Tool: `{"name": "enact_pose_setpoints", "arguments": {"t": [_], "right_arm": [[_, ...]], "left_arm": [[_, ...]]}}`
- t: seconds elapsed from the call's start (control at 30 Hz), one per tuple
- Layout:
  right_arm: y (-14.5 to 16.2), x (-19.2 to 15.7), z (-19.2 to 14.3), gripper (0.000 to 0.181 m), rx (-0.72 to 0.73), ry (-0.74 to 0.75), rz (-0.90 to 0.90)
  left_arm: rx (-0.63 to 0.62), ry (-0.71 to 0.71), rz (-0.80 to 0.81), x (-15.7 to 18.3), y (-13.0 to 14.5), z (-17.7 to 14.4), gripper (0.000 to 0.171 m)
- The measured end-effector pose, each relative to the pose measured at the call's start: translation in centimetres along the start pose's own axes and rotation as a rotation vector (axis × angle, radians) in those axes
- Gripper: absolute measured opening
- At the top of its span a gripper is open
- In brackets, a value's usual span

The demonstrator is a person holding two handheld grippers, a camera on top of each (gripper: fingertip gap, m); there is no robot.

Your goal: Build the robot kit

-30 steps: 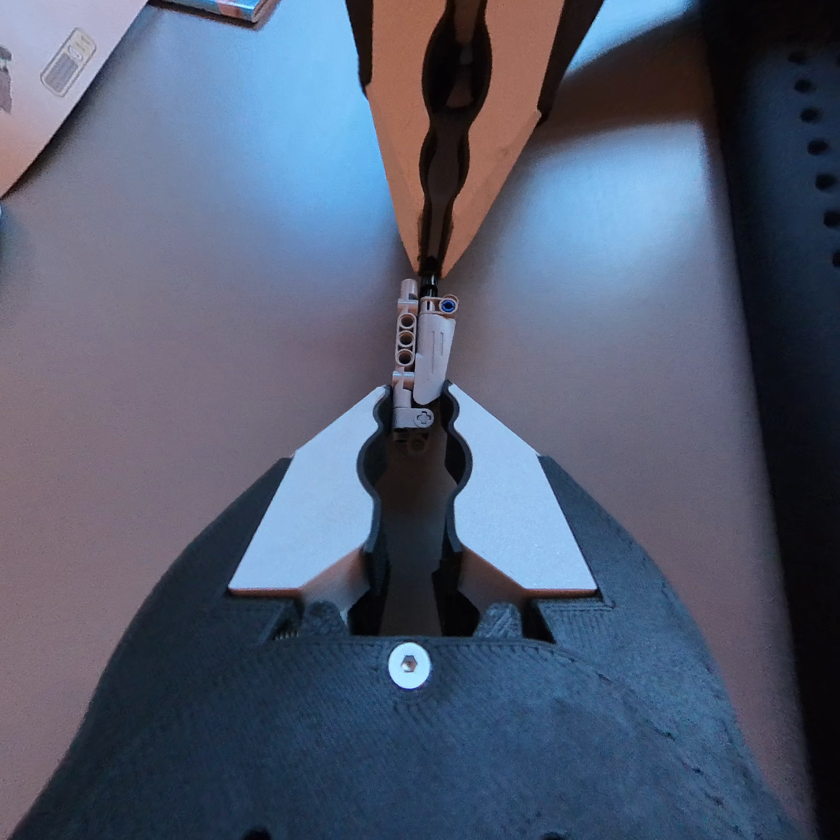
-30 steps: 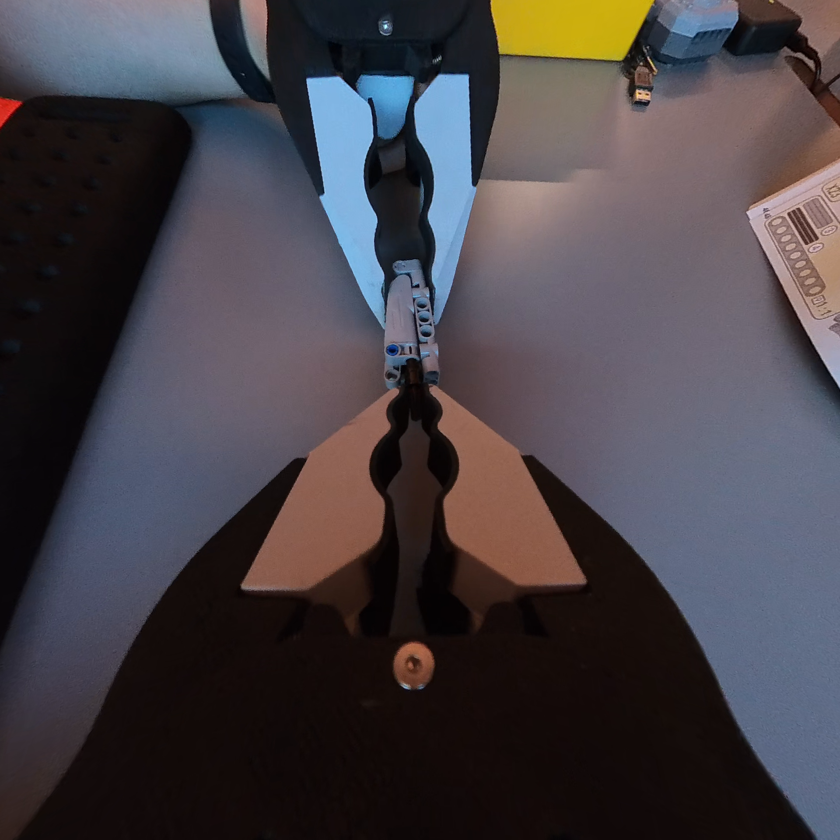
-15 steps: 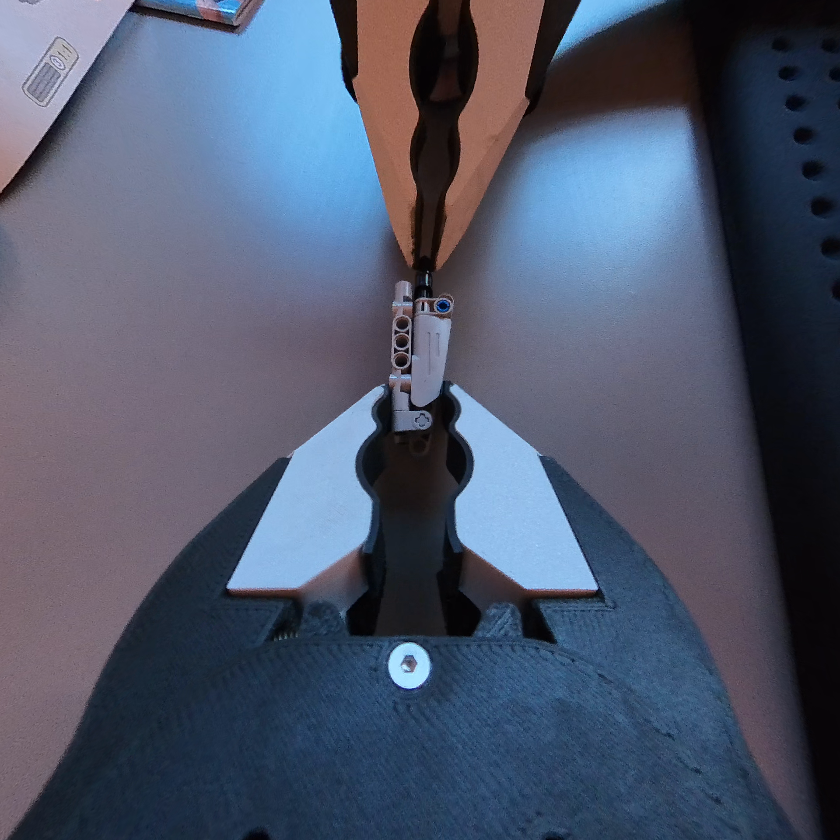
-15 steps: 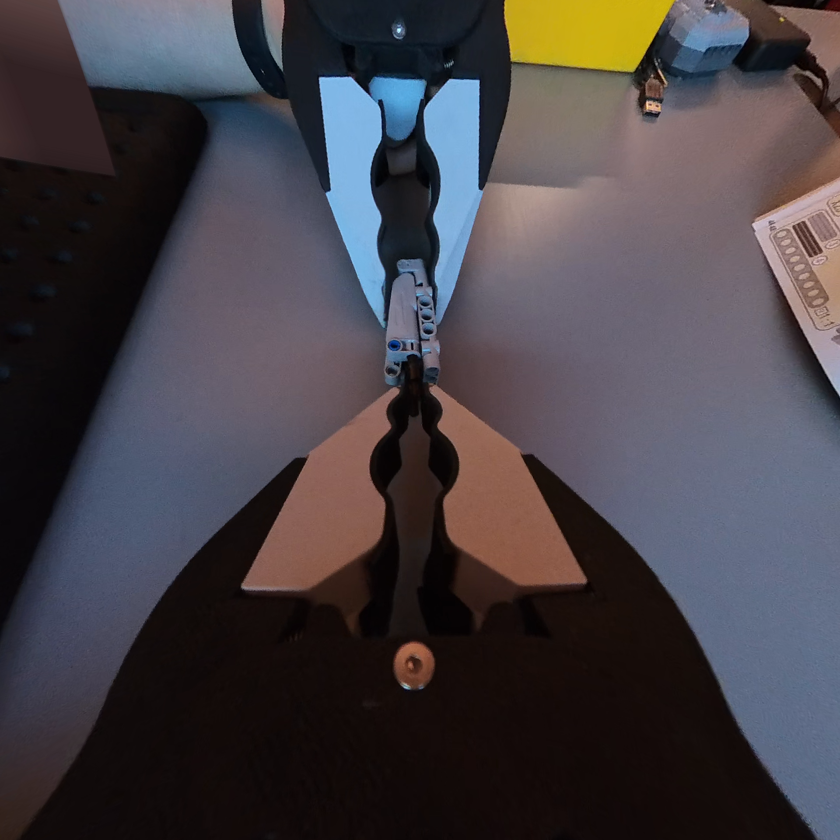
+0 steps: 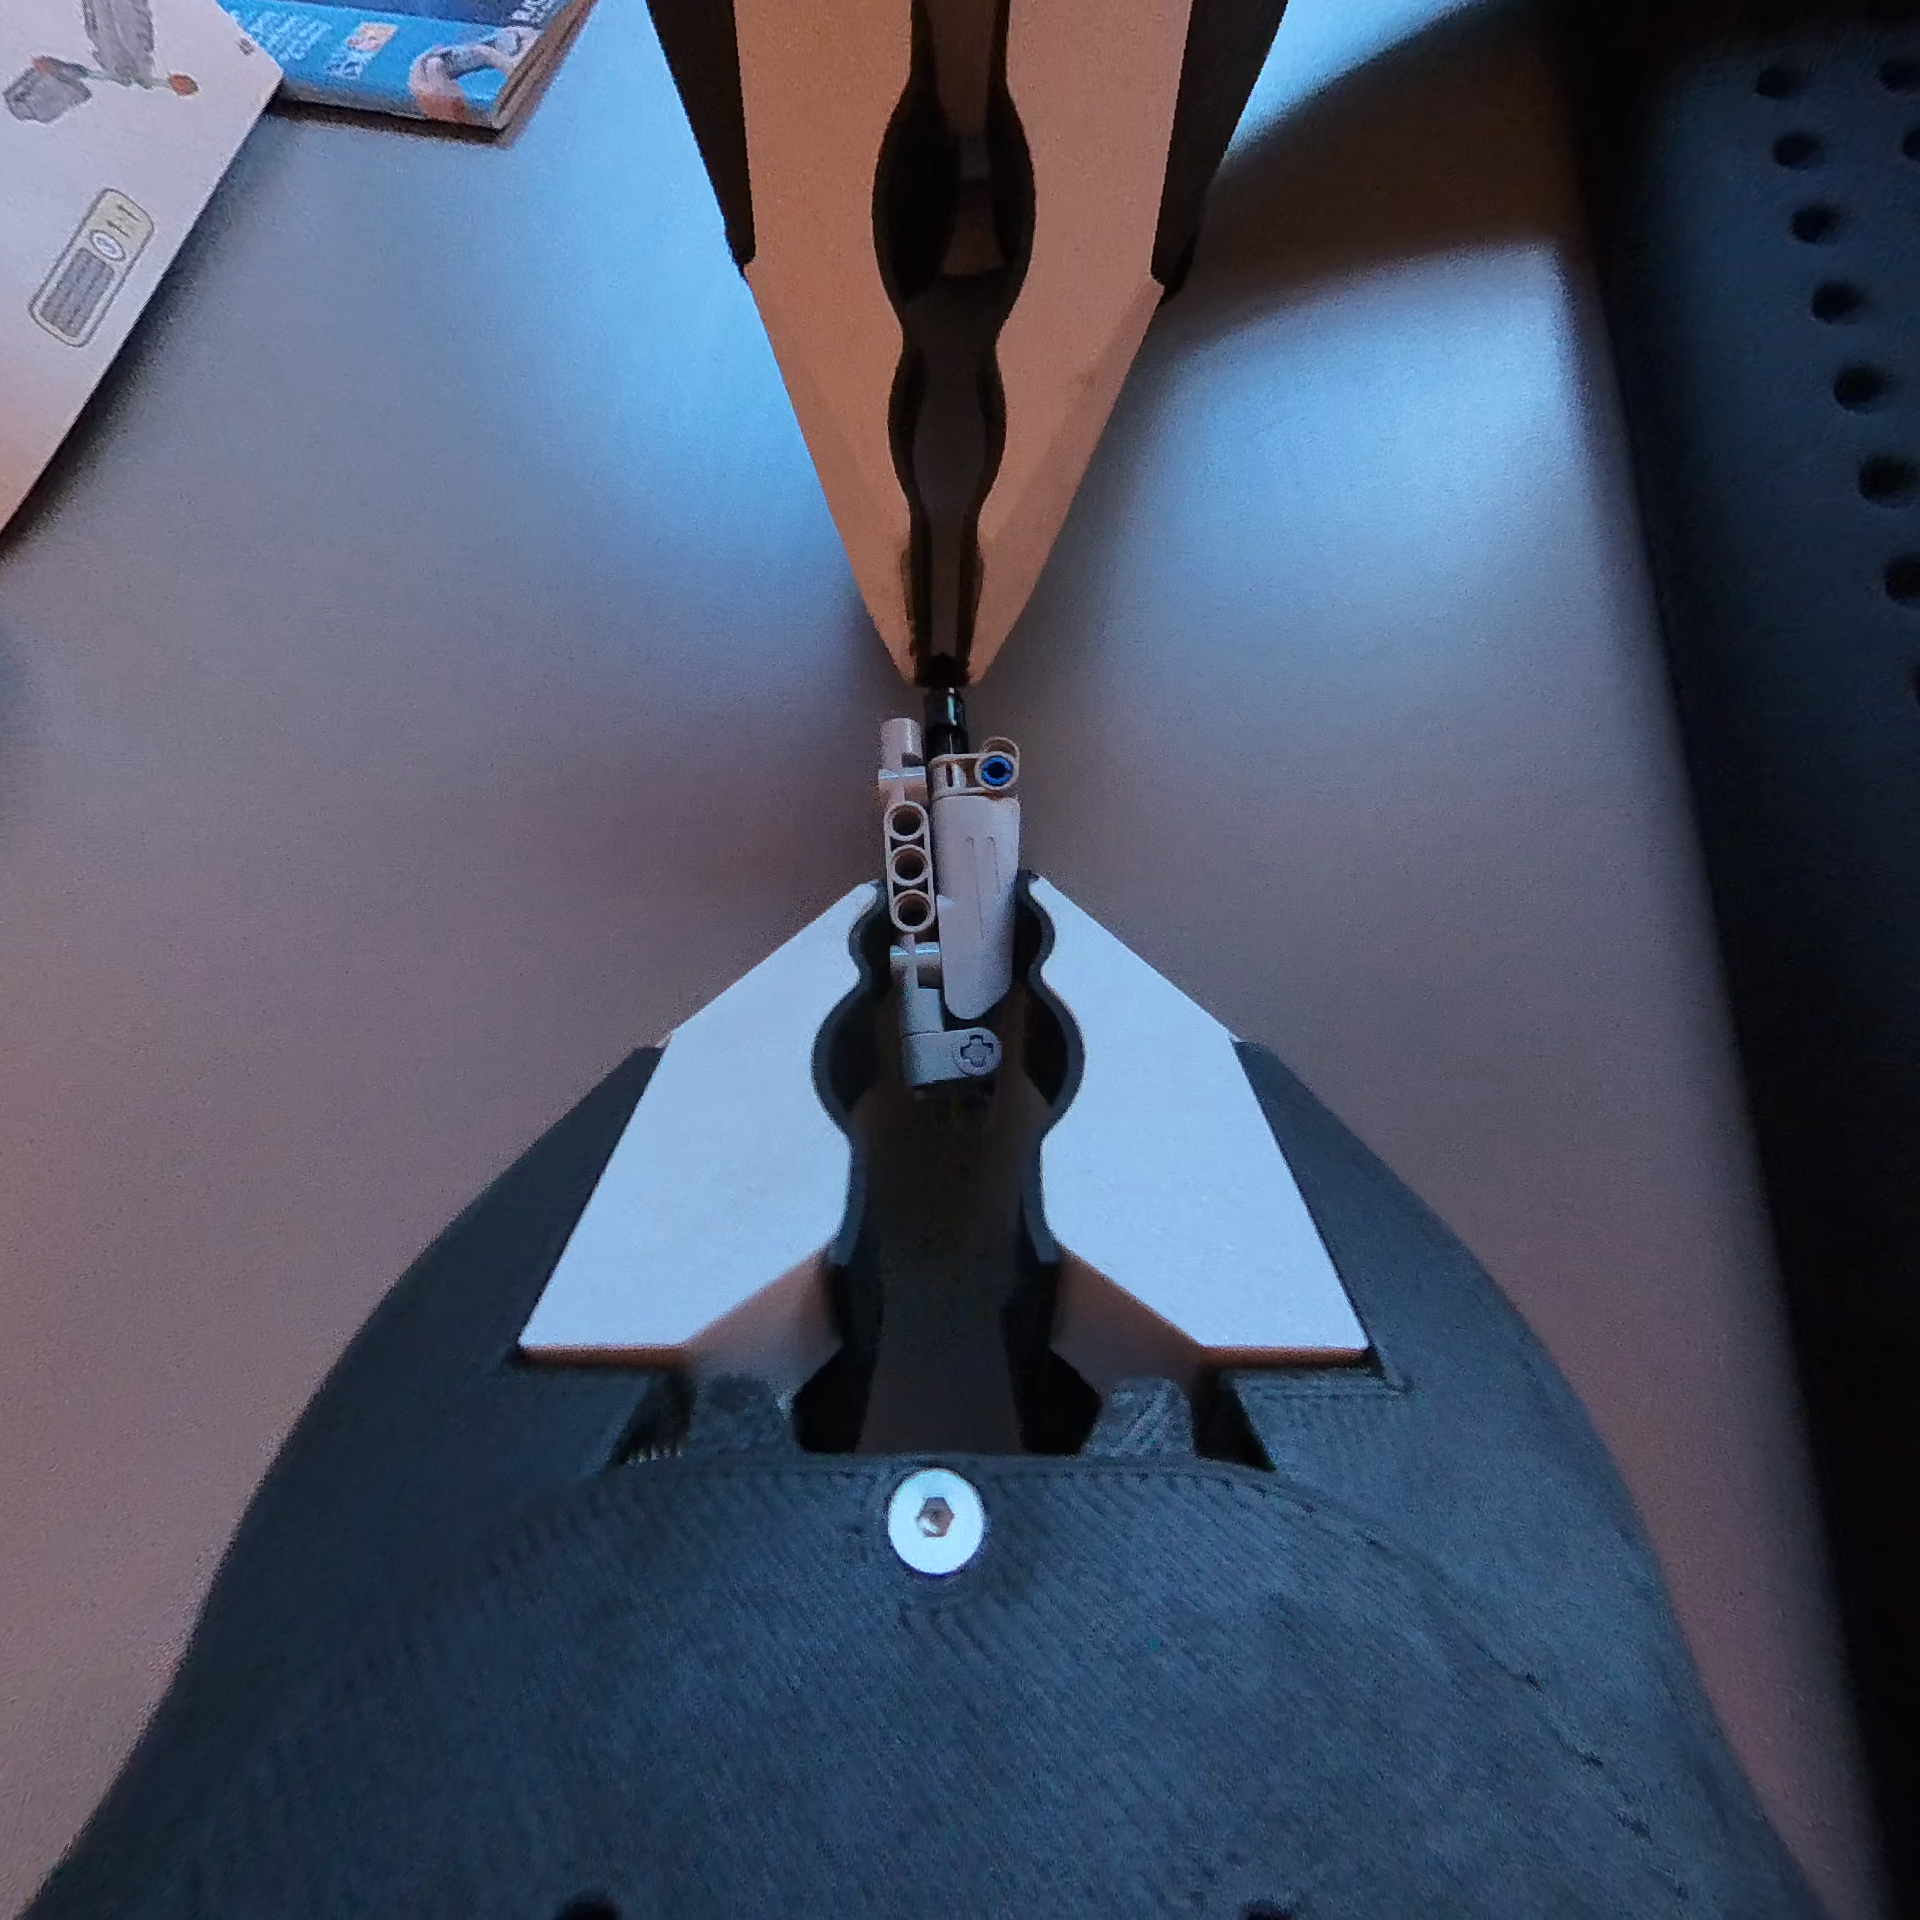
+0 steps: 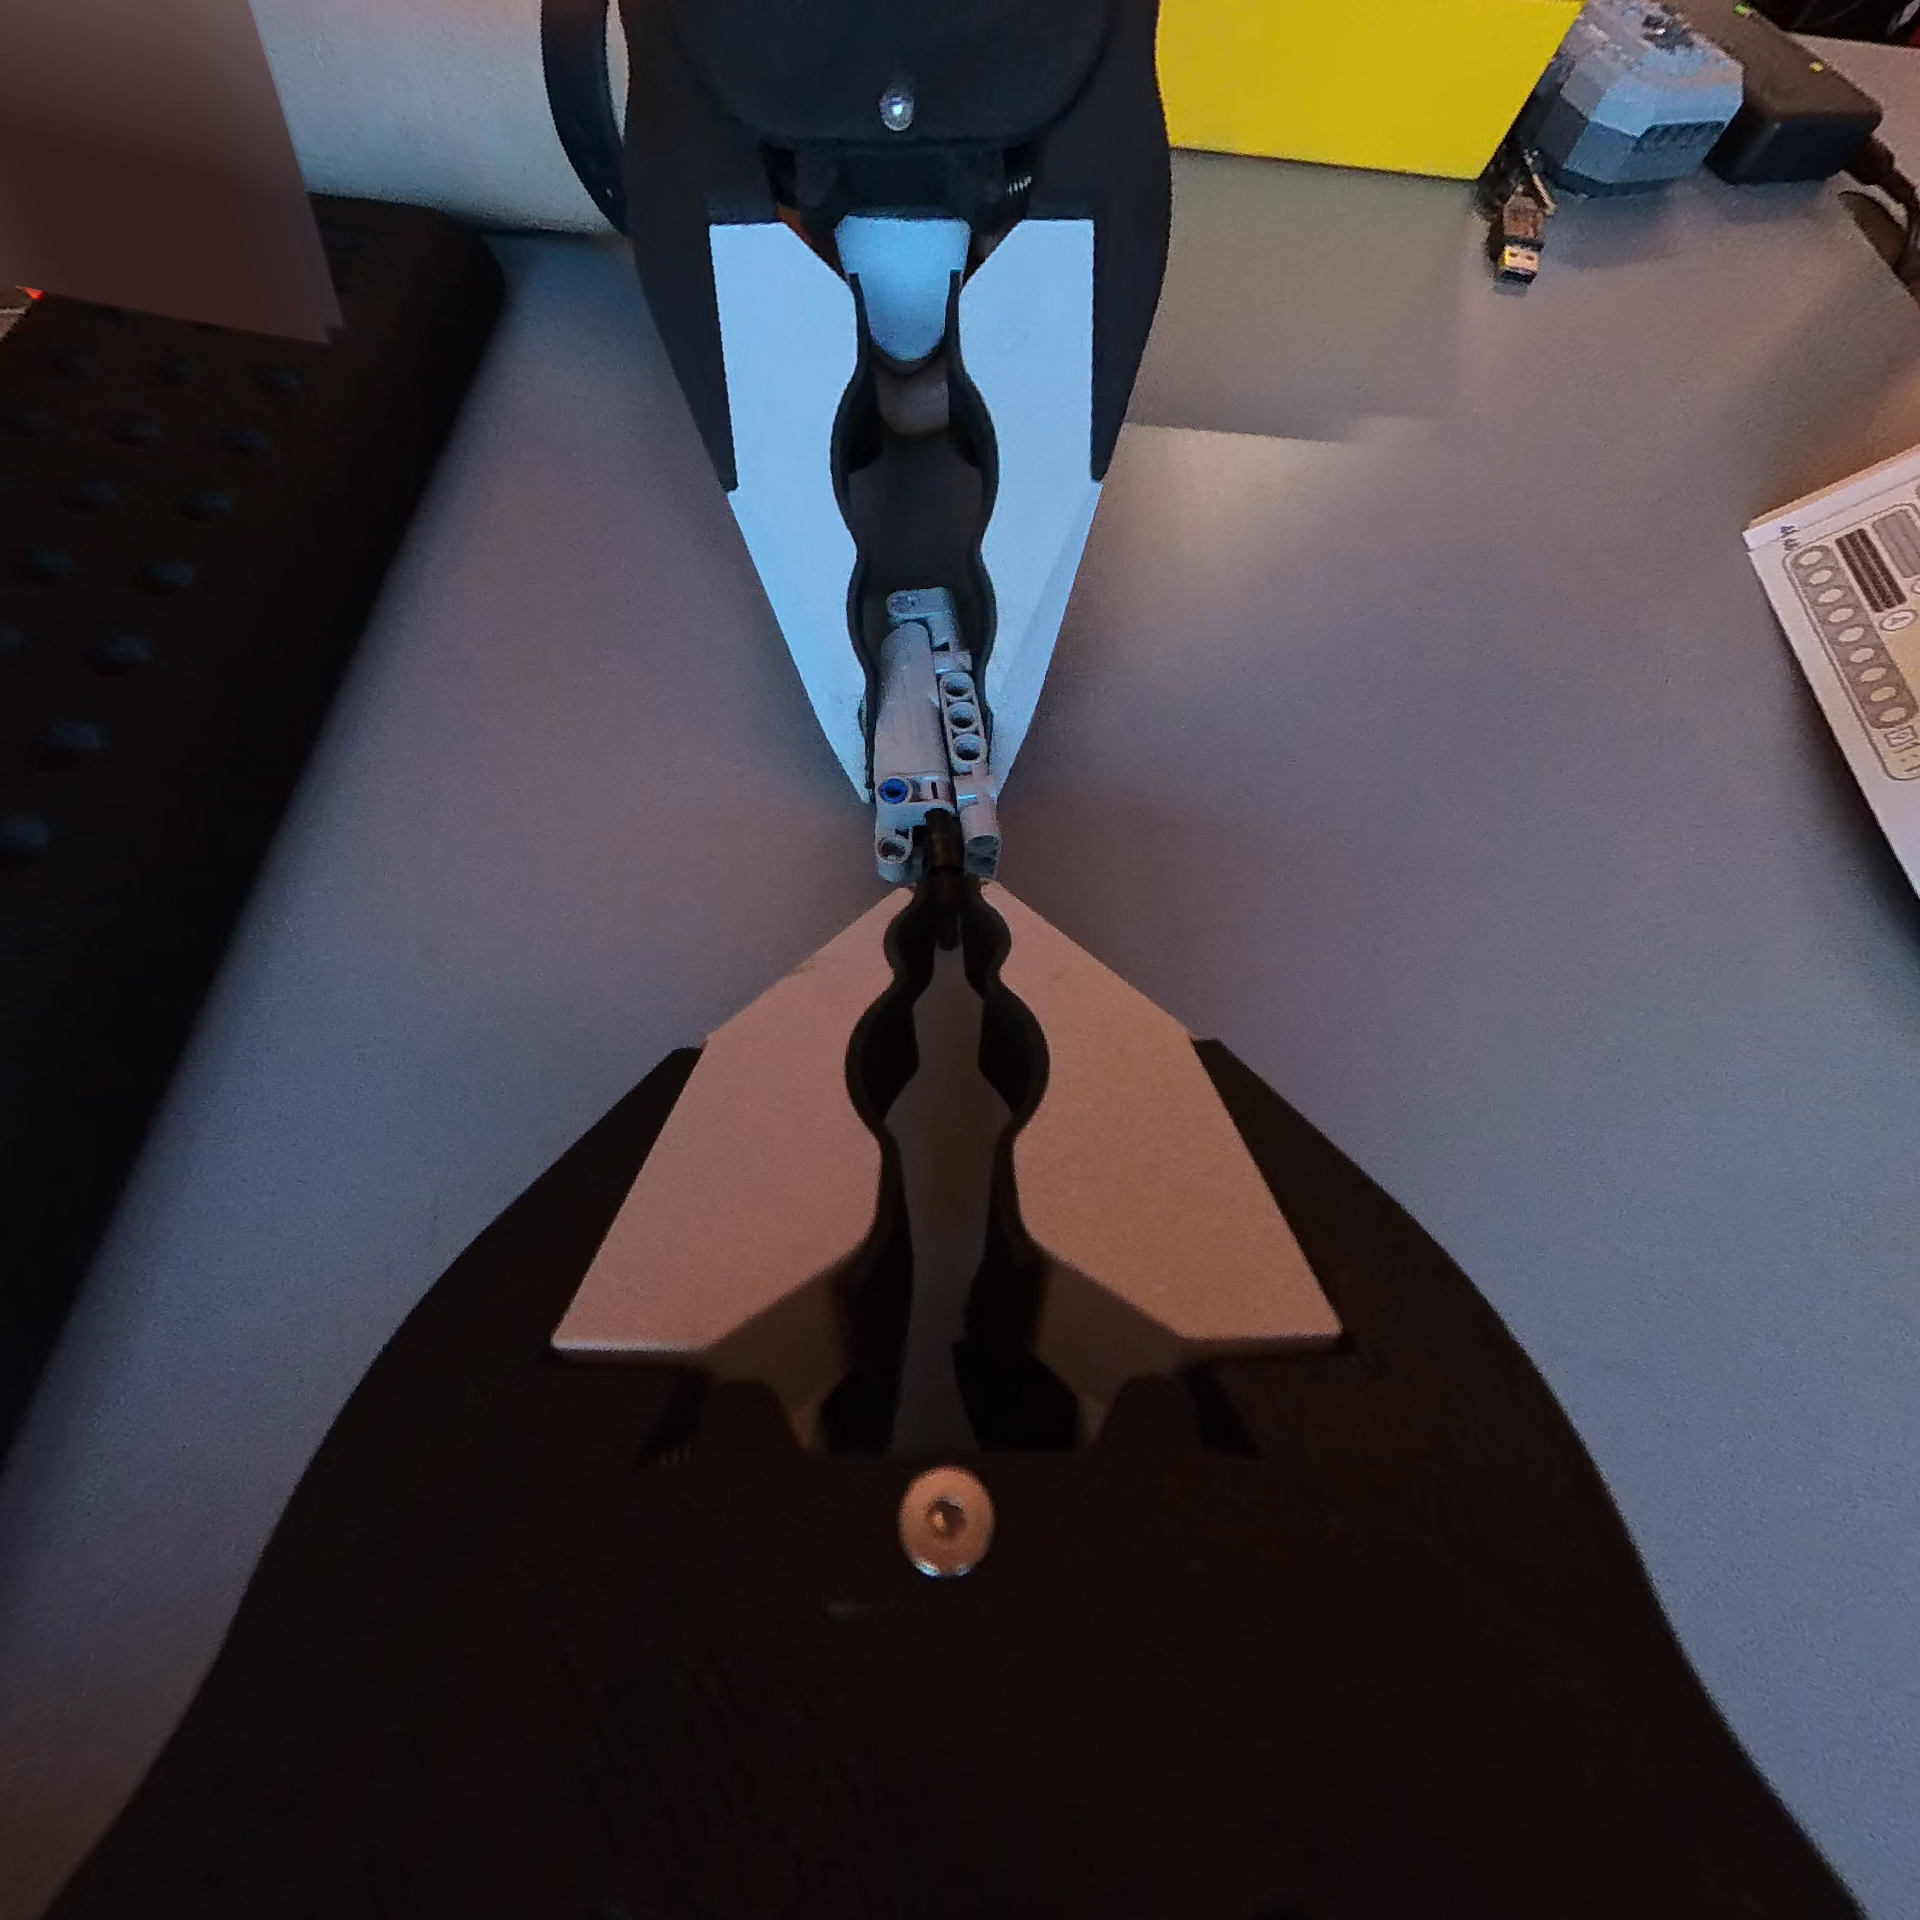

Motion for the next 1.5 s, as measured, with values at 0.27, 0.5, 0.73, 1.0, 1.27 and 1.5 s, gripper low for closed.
{"name": "enact_pose_setpoints", "arguments": {"t": [0.27,0.5,0.73,1.0,1.27,1.5], "right_arm": [[0.1,-0.1,-0.3,0.004,0.002,0.005,0.006],[0.0,0.2,-0.1,0.003,-0.01,-0.044,0.06],[-0.1,0.2,0.0,0.002,-0.006,-0.064,0.076],[-0.2,0.1,0.2,0.003,-0.006,-0.065,0.067],[-0.1,0.2,0.2,0.006,-0.006,-0.092,0.062],[0.4,0.7,-0.6,0.0,-0.001,-0.069,0.059]], "left_arm": [[0.002,0.023,-0.017,0.0,0.0,0.1,0.02],[0.002,0.032,-0.021,-0.1,0.0,0.0,0.02],[0.001,0.04,-0.013,-0.1,0.0,0.0,0.02],[-0.001,0.039,-0.01,-0.1,0.0,0.0,0.02],[0.002,0.042,-0.011,-0.1,0.0,0.1,0.02],[0.003,0.047,-0.013,-0.1,0.1,0.0,0.02]]}}
Point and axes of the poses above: each gripper's, where its closed fingertips meet, z out along the fingers, y out of its underside, x = y × z across the jaws, the point moved 9 cm from there along -z, back along the fingers, and after that the axes turned 15 degrees about y, right-handed, at the moved point
